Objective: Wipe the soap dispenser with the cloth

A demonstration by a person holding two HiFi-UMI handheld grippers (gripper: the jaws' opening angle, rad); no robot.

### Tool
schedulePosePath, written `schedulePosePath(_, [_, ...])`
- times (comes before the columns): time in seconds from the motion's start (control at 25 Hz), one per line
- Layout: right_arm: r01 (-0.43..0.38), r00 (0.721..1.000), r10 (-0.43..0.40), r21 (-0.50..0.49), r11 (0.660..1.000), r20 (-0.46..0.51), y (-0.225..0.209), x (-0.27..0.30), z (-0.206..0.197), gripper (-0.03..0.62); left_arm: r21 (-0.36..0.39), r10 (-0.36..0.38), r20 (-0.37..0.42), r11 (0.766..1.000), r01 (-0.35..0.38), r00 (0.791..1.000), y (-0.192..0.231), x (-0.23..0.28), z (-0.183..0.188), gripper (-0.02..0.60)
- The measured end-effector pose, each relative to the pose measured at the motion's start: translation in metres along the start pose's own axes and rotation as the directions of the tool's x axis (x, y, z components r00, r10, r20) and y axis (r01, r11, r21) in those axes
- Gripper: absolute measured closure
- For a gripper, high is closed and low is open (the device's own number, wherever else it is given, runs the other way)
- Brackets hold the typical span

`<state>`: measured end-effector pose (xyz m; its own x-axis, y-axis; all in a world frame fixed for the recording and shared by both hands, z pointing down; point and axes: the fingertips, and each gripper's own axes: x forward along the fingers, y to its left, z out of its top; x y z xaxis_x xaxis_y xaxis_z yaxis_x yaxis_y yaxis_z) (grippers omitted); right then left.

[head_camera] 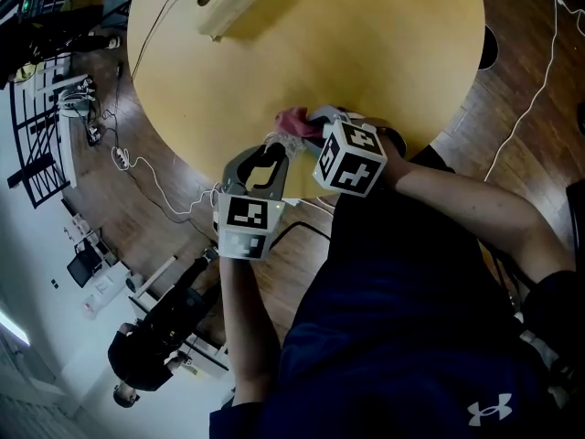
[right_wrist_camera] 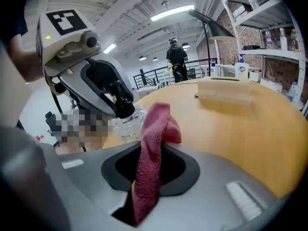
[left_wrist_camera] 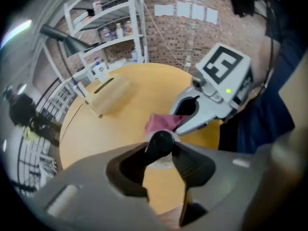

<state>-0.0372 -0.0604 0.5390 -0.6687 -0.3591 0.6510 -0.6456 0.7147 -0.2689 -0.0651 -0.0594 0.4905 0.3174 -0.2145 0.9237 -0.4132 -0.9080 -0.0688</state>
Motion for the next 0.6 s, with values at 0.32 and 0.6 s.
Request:
schedulePosePath(0.32, [-0.028, 0.992, 0.035, 0.063, 0.998, -0.120, -0.005, 0.019, -0.032, 0.517, -0.381, 0.071, -0.042, 0.921, -0.082, 0.997, 0.002, -0.008, -0.017, 0.350])
schedulePosePath(0.6, [-0.007, 1.000, 0.007, -0.014, 1.000, -0.029, 0.003, -0.003, 0.006, 0.518, -0.493, 0.180, 0.010, 0.857, -0.151, 0.984, 0.003, -0.004, 0.000, 0.385])
